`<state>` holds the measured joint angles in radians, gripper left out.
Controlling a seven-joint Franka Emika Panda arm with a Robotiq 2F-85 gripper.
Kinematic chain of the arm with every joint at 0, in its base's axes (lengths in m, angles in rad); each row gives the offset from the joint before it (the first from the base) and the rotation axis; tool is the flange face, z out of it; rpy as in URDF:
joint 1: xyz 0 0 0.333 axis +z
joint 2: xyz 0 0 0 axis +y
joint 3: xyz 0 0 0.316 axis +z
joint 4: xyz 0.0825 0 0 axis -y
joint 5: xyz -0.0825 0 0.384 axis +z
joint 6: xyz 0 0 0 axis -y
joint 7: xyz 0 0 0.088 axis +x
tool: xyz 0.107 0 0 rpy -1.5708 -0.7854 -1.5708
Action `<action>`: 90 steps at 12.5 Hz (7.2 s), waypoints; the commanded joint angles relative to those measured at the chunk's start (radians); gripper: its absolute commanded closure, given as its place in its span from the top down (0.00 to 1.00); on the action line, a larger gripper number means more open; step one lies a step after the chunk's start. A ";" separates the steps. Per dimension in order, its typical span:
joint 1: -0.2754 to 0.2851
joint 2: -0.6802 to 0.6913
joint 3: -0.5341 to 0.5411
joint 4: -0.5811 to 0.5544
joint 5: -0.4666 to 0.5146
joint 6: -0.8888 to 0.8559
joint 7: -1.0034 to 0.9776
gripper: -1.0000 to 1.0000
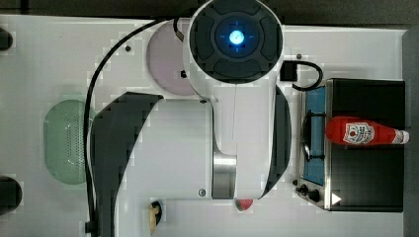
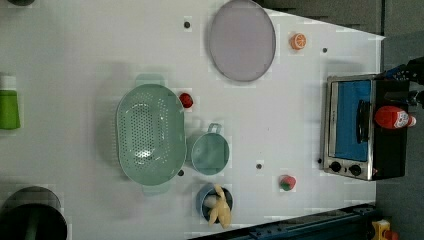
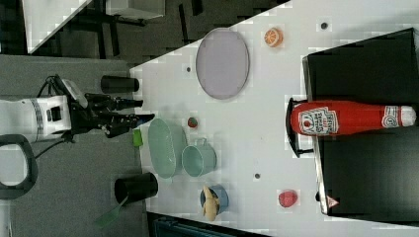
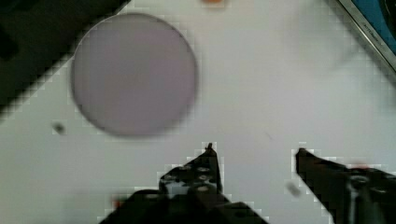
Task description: Pick Ketchup from oven and place it on table.
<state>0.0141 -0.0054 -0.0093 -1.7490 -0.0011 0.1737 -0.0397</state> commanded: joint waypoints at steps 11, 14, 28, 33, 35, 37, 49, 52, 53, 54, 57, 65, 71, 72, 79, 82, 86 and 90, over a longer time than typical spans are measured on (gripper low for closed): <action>-0.094 -0.187 -0.228 -0.091 -0.030 -0.041 -0.052 1.00; -0.106 -0.094 -0.344 -0.090 -0.030 0.074 -0.052 1.00; -0.152 0.305 -0.566 -0.091 0.219 0.406 -0.052 1.00; -0.156 0.354 -0.567 -0.096 0.268 0.420 -0.052 0.96; -0.156 0.359 -0.565 -0.101 0.268 0.422 -0.052 0.72; -0.155 0.355 -0.566 -0.100 0.268 0.421 -0.052 0.64; -0.026 0.157 -0.447 0.104 0.123 0.111 -0.396 0.64; 0.011 0.141 -0.336 0.102 0.123 0.082 -0.530 0.64; 0.020 0.141 -0.299 0.097 0.123 0.081 -0.548 0.64; 0.029 0.141 -0.265 0.086 0.123 0.081 -0.548 0.64; 0.053 0.139 -0.190 0.015 0.110 0.084 -0.491 0.64; 0.099 0.141 -0.114 -0.327 0.053 0.377 -0.307 0.64; 0.092 0.229 -0.134 -0.557 0.053 0.680 -0.307 0.64; 0.092 0.244 -0.135 -0.587 0.053 0.749 -0.307 0.64; 0.091 0.296 -0.150 -0.622 0.055 0.903 -0.293 1.00; 0.091 0.171 -0.170 -0.563 0.055 0.799 -0.152 1.00; 0.089 -0.001 -0.175 -0.351 0.053 0.420 -0.046 1.00; 0.088 -0.039 -0.188 -0.054 0.002 0.027 0.020 1.00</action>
<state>0.0963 -0.0717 -0.1945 -1.8281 0.0210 0.2499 -0.0954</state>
